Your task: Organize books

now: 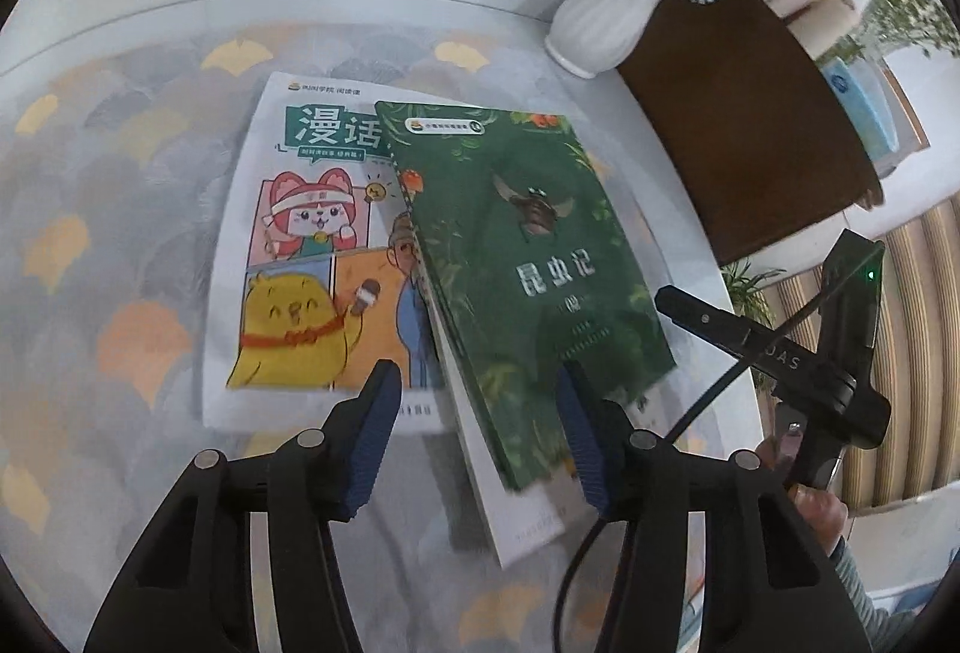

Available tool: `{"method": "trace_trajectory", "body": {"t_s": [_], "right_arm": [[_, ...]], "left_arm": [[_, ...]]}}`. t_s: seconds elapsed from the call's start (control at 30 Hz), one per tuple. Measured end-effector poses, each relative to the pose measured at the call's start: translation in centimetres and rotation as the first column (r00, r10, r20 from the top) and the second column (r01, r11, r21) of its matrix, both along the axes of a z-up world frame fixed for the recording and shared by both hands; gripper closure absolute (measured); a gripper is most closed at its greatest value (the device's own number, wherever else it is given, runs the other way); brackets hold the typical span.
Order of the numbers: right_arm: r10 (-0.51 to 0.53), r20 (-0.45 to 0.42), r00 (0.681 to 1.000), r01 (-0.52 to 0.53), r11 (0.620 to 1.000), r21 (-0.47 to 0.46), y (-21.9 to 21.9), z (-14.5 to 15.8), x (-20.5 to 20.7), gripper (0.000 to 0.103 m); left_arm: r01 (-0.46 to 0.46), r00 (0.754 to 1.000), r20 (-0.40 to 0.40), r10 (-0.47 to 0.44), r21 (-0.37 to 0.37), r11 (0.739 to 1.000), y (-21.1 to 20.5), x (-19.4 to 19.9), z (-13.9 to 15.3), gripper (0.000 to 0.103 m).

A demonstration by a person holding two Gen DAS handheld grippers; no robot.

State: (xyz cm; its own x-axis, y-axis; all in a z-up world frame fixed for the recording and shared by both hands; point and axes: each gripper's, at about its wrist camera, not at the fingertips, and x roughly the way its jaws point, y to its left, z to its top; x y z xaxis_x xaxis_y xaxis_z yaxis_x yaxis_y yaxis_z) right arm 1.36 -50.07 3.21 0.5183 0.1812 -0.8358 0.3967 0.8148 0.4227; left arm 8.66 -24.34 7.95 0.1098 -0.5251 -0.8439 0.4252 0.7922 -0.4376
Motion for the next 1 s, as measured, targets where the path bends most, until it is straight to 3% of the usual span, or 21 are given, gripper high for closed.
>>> {"method": "trace_trajectory", "body": {"t_s": [0.2,0.37,0.43,0.67,0.83,1.0], "right_arm": [[0.027,-0.020,0.999,-0.028,0.999,-0.038,-0.2,-1.3,2.5,0.053],[0.132,-0.045,0.990,-0.135,0.986,-0.095,1.7,-1.3,4.5,0.052],[0.165,-0.060,0.984,-0.172,0.976,-0.131,2.7,-1.1,4.4,0.052],[0.213,-0.109,0.971,-0.233,0.943,-0.237,5.7,-0.3,3.3,0.052],[0.239,-0.161,0.958,-0.281,0.895,-0.346,8.1,-0.3,2.7,0.052],[0.269,-0.150,0.951,-0.300,0.919,-0.256,8.2,-0.7,2.4,0.051]], "left_arm": [[-0.016,0.999,-0.035,0.015,-0.020,1.000,-0.7,2.1,-1.8,0.056],[-0.018,0.993,-0.116,0.010,-0.064,0.998,-1.3,3.5,-3.8,0.056],[-0.012,0.991,-0.133,-0.001,-0.097,0.995,-1.4,3.7,-3.9,0.056],[-0.004,0.990,-0.142,-0.012,-0.111,0.994,-0.7,3.5,-4.1,0.056],[-0.011,0.988,-0.156,-0.009,-0.130,0.991,0.3,2.9,-4.3,0.056],[-0.029,0.989,-0.148,0.009,-0.130,0.991,1.6,2.6,-4.4,0.056]]}}
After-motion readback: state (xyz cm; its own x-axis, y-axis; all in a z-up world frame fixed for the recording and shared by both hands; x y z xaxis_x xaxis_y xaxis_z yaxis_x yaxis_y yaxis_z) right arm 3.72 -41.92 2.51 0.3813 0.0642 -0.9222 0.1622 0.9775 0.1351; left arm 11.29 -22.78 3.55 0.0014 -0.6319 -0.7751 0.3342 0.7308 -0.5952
